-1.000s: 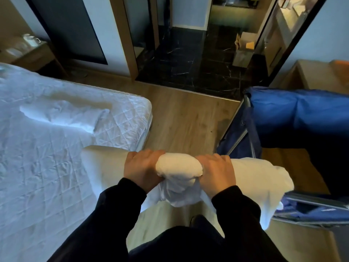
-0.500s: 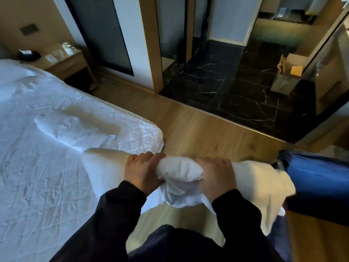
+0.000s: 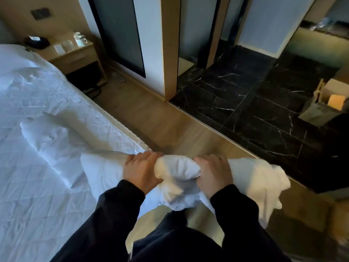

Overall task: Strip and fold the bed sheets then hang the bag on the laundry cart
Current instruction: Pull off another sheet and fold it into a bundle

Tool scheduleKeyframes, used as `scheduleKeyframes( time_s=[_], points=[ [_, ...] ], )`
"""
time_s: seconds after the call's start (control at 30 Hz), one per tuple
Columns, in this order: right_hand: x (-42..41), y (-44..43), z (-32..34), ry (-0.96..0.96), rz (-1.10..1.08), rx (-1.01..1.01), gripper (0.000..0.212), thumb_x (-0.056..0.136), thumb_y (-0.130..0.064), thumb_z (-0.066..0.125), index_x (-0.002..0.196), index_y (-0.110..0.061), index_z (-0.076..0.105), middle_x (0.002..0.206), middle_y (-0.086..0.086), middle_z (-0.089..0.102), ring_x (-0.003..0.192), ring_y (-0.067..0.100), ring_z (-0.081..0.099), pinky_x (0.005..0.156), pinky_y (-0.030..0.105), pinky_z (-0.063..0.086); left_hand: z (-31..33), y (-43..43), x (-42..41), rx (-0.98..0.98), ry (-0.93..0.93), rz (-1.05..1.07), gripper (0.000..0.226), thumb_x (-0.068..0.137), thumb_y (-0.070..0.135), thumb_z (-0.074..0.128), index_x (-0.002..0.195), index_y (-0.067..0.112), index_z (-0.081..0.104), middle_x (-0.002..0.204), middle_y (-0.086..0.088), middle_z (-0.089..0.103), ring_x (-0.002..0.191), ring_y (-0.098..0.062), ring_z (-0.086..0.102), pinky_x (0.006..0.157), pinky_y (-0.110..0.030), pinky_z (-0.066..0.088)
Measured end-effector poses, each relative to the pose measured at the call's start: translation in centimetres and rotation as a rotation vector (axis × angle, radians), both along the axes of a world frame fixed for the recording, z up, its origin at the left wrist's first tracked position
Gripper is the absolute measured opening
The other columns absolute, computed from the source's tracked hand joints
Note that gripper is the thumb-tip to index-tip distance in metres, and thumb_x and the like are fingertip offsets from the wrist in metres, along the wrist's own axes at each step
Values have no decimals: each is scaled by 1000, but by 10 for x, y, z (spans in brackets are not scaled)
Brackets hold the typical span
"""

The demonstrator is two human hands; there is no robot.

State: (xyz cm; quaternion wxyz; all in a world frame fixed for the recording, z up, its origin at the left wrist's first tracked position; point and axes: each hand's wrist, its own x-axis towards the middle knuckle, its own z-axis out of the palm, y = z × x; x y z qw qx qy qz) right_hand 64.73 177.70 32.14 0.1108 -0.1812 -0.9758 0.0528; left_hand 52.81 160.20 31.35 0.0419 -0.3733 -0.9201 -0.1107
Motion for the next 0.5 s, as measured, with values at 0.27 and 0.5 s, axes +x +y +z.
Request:
scheduleKeyframes(
  time_s=[0.27,0.5],
  points=[
    [-128,126,14,22,38,-43,42,35,-16,83,67,-26,57,62,-4,61,58,25,60,57,33,43,9,122,-126,73,26,24,53,46,45,69,96,31,60,73,3,64,68,-27,65,66,-36,47],
    [-245,230,9,45,155,3,42,39,-6,72,66,-29,50,59,-6,56,59,23,57,60,31,30,4,212,-223,88,94,145,49,48,48,66,94,31,62,74,4,65,67,-27,65,66,-34,46]
  ],
)
